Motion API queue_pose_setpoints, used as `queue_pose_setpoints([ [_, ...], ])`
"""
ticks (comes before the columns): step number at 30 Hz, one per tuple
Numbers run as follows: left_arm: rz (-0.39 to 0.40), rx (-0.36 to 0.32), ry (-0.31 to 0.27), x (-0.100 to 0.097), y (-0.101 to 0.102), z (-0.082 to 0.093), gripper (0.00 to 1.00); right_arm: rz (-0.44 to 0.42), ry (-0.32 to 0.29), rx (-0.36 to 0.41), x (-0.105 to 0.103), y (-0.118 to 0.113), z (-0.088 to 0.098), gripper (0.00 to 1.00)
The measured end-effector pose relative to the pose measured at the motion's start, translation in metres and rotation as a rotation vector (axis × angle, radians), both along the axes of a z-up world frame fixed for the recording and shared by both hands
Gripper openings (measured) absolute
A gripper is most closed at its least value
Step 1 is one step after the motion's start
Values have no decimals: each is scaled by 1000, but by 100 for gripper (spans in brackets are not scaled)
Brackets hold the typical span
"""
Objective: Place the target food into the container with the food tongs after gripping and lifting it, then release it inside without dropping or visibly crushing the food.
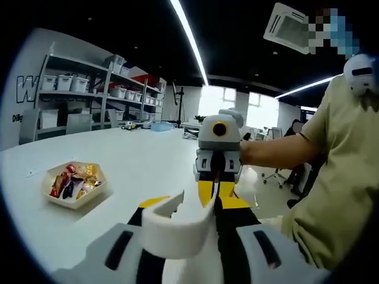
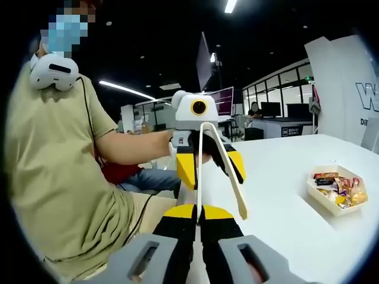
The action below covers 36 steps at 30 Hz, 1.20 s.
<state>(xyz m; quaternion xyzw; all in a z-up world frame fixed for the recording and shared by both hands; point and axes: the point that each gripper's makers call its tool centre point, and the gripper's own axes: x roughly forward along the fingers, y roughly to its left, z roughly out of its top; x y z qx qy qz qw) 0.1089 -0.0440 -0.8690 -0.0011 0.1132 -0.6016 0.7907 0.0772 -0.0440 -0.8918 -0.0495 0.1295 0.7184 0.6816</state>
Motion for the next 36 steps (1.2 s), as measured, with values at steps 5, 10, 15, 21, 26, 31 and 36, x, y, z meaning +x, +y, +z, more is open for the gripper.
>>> queue_pose_setpoints([
  [5, 2, -12, -4, -1, 1, 2, 27, 1, 4, -3, 0, -1, 0, 0],
  [10, -6, -27, 5, -2, 1, 4, 24, 5, 12, 2, -1, -1, 1, 0],
  [15, -26, -41, 4, -6, -1, 6, 21, 13, 23, 12, -1, -3, 2, 0],
  [21, -26, -42, 11, -6, -1, 4, 21, 12, 32, -7, 0, -2, -1, 0],
  [26, -24, -50, 12, -5, -2, 4, 21, 10, 29, -18, 1, -1, 0, 0],
  [31, -29, -56, 7, -6, -6, 5, 21, 21, 20, -29, -1, 2, 3, 0],
  [36, -35, -55, 3, -7, -8, 5, 21, 34, 10, -28, -2, 6, 5, 0],
])
